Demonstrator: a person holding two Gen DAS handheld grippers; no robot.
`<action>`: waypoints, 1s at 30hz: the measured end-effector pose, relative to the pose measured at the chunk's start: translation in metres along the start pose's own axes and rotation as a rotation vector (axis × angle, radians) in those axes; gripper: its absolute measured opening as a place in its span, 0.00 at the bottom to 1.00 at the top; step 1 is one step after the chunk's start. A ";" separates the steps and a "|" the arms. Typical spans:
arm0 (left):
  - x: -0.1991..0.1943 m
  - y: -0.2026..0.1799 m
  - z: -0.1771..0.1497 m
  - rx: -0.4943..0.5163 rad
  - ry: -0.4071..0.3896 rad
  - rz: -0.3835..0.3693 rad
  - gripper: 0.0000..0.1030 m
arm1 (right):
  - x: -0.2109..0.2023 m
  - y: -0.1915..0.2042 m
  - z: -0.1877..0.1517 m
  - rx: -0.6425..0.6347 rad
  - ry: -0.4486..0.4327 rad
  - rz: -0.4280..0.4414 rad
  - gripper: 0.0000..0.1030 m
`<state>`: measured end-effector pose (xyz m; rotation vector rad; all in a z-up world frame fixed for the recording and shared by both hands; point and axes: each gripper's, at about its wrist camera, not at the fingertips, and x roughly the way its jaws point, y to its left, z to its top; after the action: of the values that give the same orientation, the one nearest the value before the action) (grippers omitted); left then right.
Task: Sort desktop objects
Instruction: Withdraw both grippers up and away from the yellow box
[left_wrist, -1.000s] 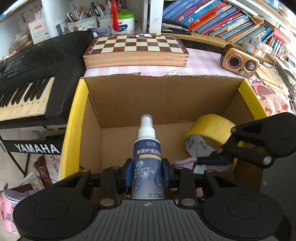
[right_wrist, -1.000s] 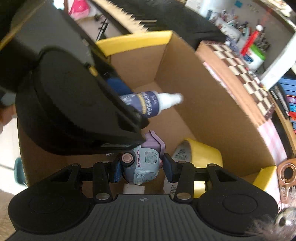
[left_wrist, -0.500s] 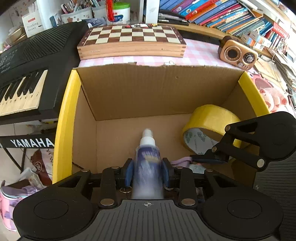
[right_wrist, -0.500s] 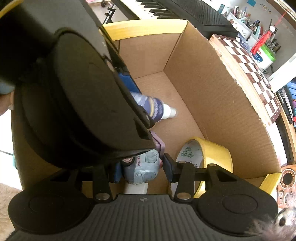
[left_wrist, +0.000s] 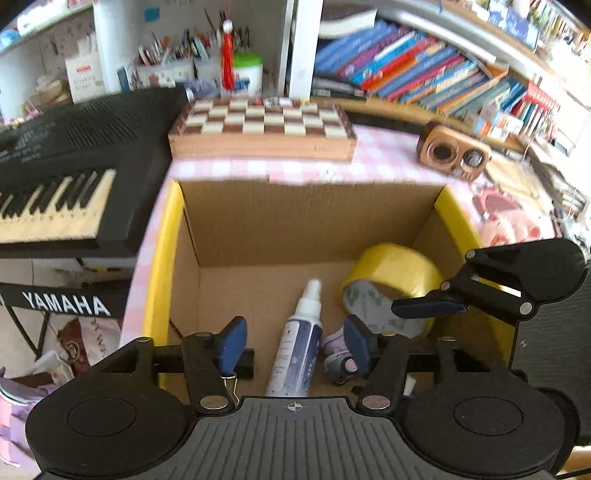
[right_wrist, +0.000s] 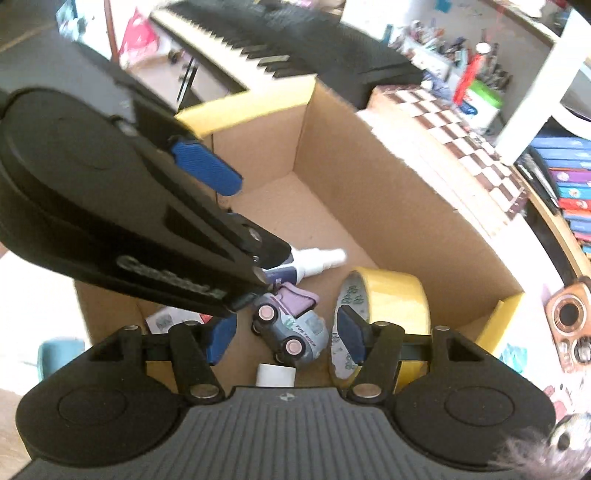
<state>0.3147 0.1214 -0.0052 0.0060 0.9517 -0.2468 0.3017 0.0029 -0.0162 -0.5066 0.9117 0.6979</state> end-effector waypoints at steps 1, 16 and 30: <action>-0.006 -0.001 0.000 0.000 -0.020 0.002 0.62 | -0.006 0.000 -0.001 0.015 -0.019 -0.005 0.57; -0.113 -0.028 -0.032 0.027 -0.346 0.102 0.78 | -0.106 0.012 -0.029 0.201 -0.375 -0.236 0.62; -0.173 -0.039 -0.099 -0.049 -0.467 0.135 0.87 | -0.163 0.054 -0.098 0.426 -0.512 -0.410 0.62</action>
<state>0.1308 0.1302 0.0806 -0.0315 0.4899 -0.0924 0.1407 -0.0785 0.0650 -0.1109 0.4304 0.2240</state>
